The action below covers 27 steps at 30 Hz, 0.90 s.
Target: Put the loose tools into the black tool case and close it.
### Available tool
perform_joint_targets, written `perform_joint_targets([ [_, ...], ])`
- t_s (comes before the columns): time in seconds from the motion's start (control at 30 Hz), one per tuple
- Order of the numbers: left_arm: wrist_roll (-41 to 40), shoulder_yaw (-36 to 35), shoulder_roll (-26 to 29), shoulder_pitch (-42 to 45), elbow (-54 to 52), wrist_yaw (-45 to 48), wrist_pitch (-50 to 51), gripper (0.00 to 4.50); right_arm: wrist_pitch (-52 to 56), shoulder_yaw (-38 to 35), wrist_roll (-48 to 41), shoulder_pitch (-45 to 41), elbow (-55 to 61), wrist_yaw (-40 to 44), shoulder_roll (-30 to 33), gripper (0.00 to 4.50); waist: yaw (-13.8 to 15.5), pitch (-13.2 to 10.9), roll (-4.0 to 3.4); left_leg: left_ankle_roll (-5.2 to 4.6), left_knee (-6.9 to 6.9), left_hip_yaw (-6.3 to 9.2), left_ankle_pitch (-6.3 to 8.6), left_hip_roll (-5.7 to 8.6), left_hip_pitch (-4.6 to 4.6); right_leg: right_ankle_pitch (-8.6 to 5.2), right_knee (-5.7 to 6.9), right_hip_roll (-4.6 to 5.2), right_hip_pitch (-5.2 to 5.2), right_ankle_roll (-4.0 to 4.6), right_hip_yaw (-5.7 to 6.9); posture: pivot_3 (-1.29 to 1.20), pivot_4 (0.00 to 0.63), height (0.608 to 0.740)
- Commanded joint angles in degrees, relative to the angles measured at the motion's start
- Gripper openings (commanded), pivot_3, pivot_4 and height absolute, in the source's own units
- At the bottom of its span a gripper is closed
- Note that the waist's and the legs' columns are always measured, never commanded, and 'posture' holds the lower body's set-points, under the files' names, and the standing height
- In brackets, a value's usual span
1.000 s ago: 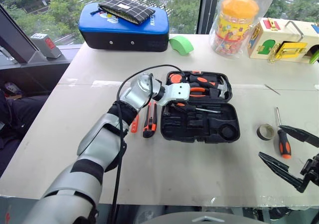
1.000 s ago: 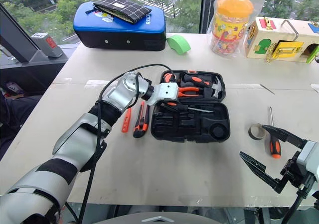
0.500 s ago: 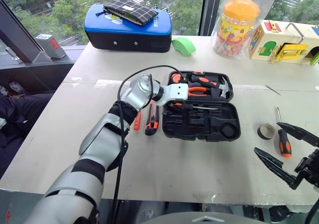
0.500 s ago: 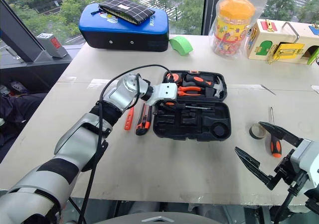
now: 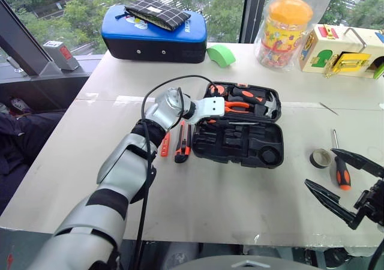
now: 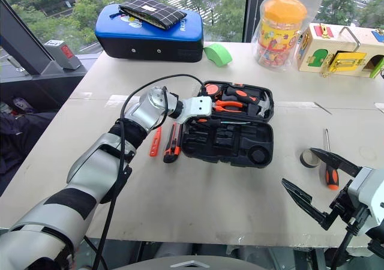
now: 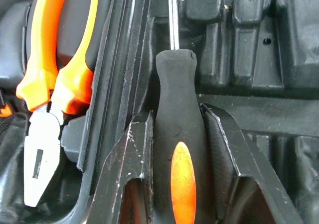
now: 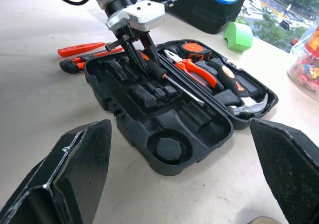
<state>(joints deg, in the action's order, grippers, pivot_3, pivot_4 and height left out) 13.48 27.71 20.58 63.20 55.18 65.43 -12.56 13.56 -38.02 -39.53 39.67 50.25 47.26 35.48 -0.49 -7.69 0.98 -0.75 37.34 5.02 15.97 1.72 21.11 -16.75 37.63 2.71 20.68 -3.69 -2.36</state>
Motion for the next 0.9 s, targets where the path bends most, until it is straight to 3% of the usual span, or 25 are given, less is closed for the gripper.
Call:
perform_joint_targets([
  [0.03, 5.07, 1.42, 1.62, 2.63, 3.65, -4.67, -7.33, 0.83, -0.21, -0.17, -0.56, 0.17, 2.11, -0.24, 0.13, 4.50, 0.04, 0.00, 0.02, 0.00, 0.01, -0.01, 0.00, 0.00, 0.00, 0.00, 0.01, 0.00, 0.00, 0.00, -0.02, 0.00, 0.150, 0.740],
  [0.43, 10.11, 1.86, -1.06, 7.49, 12.47, -10.61, -14.61, 0.83, -0.93, 1.11, 0.31, 1.09, 2.68, -0.56, -1.02, 4.50, 0.26, -0.04, 0.09, 0.00, -0.01, 0.03, 0.00, 0.04, 0.03, -0.05, 0.01, -0.01, 0.01, -0.09, 0.03, 0.00, 0.150, 0.740],
  [0.47, 9.85, 1.29, -1.19, 7.65, 12.54, -10.85, -15.26, 1.85, -1.22, 1.44, 0.90, 1.42, 2.65, -0.30, -1.18, 4.50, 0.35, -0.02, 0.09, 0.00, 0.00, 0.03, 0.00, 0.04, 0.04, -0.06, 0.01, 0.00, 0.01, -0.09, 0.03, 0.00, 0.150, 0.740],
  [0.5, 9.75, 0.84, -1.27, 7.77, 12.63, -11.08, -15.79, 2.30, -1.44, 1.69, 1.38, 1.64, 2.66, -0.11, -1.30, 4.50, 0.41, -0.02, 0.09, 0.00, 0.00, 0.04, 0.00, 0.04, 0.03, -0.06, 0.01, 0.00, 0.00, -0.09, 0.04, 0.00, 0.150, 0.740],
  [0.57, 7.48, -1.46, -0.90, 8.14, 11.59, -10.06, -16.51, 2.79, -1.30, 1.42, 0.76, 1.29, 3.05, -0.76, -1.44, 4.50, 0.53, -0.03, 0.09, 0.00, 0.00, 0.04, 0.00, 0.05, 0.03, -0.06, 0.01, 0.01, 0.00, -0.09, 0.03, 0.00, 0.150, 0.740],
  [0.67, 2.80, -5.81, 0.27, 8.08, 9.33, -5.92, -15.30, 4.03, -1.72, 1.66, 0.88, 2.20, 3.62, -0.86, -2.39, 4.50, 0.39, -0.06, 0.13, 0.00, -0.02, 0.05, 0.00, 0.04, 0.07, -0.06, -0.01, 0.00, 0.04, -0.09, 0.05, 0.00, 0.150, 0.740],
  [0.8, -8.20, -15.53, -0.95, 7.09, 4.72, -0.67, 2.15, 4.03, -2.30, 2.48, 1.81, 1.99, 3.16, -0.90, -2.90, 4.50, 0.06, -0.06, 0.11, 0.00, -0.05, 0.09, 0.00, 0.02, 0.11, -0.11, -0.03, -0.02, 0.08, -0.15, 0.10, 0.00, 0.150, 0.740],
  [0.83, -9.85, -16.85, -1.08, 5.41, 1.97, -0.22, 5.85, 3.40, -2.19, 2.70, 1.58, 1.37, 3.02, -1.27, -2.83, 4.50, -0.06, -0.06, 0.11, 0.00, -0.05, 0.09, 0.00, 0.02, 0.13, -0.12, -0.03, -0.01, 0.08, -0.15, 0.10, 0.00, 0.150, 0.740],
  [0.9, -12.30, -19.32, -2.01, 1.73, -3.97, -2.72, 13.70, 2.68, -2.29, 3.68, 2.19, 0.79, 2.56, -1.19, -2.74, 4.50, -0.22, -0.02, 0.06, -0.01, -0.03, 0.08, 0.01, 0.02, 0.13, -0.12, -0.04, 0.01, 0.06, -0.16, 0.08, 0.00, 0.150, 0.740],
])
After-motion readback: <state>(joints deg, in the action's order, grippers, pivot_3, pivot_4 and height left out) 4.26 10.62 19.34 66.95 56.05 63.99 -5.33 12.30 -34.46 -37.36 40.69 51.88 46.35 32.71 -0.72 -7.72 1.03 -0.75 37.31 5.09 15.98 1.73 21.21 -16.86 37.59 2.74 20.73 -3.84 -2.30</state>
